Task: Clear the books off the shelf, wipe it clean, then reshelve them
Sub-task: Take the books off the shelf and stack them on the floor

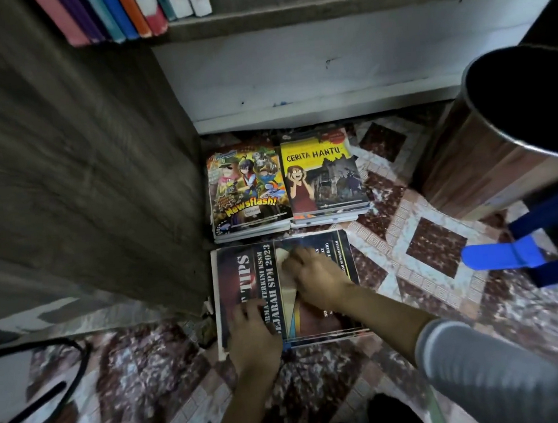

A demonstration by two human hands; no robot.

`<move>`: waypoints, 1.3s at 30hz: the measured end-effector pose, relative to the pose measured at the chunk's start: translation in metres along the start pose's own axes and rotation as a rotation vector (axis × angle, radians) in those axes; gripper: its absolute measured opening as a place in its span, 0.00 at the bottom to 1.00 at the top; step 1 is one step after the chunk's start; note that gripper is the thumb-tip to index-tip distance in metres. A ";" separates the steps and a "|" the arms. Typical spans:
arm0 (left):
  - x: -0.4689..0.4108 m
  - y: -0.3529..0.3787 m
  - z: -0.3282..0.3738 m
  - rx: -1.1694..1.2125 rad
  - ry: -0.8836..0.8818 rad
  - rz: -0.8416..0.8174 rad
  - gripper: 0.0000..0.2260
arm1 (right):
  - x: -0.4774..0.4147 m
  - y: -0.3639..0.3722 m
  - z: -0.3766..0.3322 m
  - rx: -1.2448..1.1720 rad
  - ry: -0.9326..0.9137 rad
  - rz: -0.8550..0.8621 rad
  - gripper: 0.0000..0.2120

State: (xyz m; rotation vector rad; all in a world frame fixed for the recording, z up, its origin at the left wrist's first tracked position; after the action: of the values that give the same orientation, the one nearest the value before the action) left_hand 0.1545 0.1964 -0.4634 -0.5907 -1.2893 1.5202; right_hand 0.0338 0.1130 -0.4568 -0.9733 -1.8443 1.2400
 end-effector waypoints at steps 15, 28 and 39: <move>0.013 -0.219 0.135 0.178 0.365 0.306 0.13 | 0.059 -0.236 -0.015 -0.312 0.101 0.600 0.11; 0.072 -0.435 0.164 0.130 0.569 0.802 0.16 | 0.087 -0.425 -0.112 -0.376 -0.109 0.894 0.11; -0.012 -0.539 0.215 -0.136 0.509 0.849 0.32 | -0.023 -0.547 -0.150 -0.266 -0.168 0.821 0.23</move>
State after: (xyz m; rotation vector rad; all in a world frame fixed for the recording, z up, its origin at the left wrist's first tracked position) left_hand 0.1790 0.0485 0.0977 -1.6423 -0.7611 1.7629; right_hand 0.0637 0.0142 0.1010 -1.9517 -1.8155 1.5856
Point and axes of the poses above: each hand's wrist, its own x-axis away from the middle knuckle, its own y-axis out of the palm, z = x × y, the point moved 7 cm from there along -x, towards the middle knuckle, and after that the axes turned 8 degrees about z, right-handed, at the moved point
